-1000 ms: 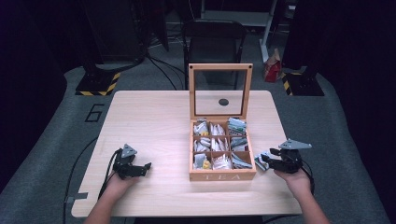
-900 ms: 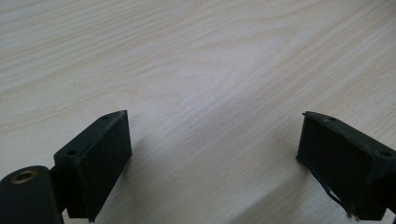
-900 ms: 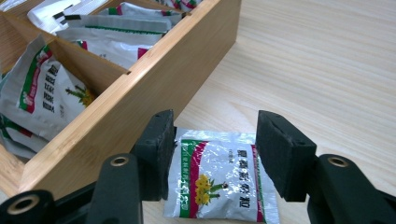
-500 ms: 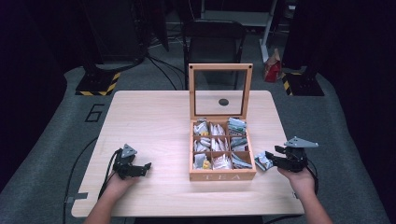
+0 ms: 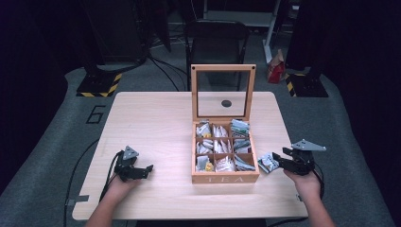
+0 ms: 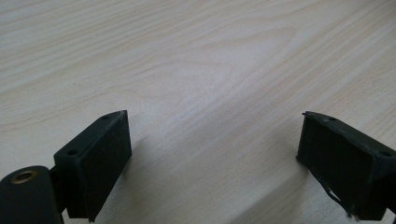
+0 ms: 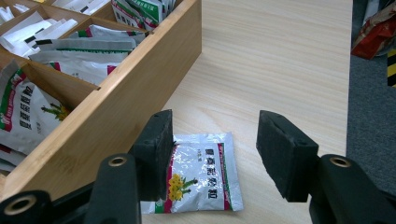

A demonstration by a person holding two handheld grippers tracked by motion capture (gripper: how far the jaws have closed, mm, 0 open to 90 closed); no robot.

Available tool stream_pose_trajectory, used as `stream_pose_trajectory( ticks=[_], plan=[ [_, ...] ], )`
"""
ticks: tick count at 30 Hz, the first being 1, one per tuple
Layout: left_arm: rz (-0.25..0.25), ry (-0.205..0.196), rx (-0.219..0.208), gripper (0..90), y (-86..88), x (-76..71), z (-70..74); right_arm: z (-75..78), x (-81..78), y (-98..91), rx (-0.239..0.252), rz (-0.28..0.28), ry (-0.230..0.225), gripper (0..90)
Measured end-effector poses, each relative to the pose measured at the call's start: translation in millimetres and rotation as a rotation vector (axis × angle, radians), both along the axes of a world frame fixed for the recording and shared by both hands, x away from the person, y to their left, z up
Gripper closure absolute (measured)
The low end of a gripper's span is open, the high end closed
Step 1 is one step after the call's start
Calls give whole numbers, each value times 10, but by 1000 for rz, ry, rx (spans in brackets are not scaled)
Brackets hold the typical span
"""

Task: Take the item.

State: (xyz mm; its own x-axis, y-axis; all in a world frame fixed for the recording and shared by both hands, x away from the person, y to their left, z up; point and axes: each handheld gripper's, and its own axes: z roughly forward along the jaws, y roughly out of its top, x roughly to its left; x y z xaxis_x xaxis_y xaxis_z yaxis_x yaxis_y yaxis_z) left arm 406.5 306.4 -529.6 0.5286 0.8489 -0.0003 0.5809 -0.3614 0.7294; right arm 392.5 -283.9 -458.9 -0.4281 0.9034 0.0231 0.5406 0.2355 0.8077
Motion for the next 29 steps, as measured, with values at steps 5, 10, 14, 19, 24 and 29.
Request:
stream_pose_trajectory(
  ticks=[5, 10, 14, 19, 24, 29],
  plan=[
    [0, -1, -1, 94, 0, 1, -1, -68, -18, -4, -7, 4, -14, 451],
    [0, 1, 0, 94, 0, -1, 0, -109, -20, -23, -8, -10, -7, 447],
    [0, -1, 0, 94, 0, 1, 0, -157, -21, -50, -8, -24, 3, 447],
    [0, 1, 0, 93, 0, 0, 0, -212, -16, -81, -12, -29, 10, 448],
    [-1, 1, 1, 93, 1, 0, 0, -260, -29, -96, -8, -50, 21, 447],
    [0, 1, -1, 94, 0, -1, 0, -282, -43, -100, -41, -66, 24, 446]
  ],
)
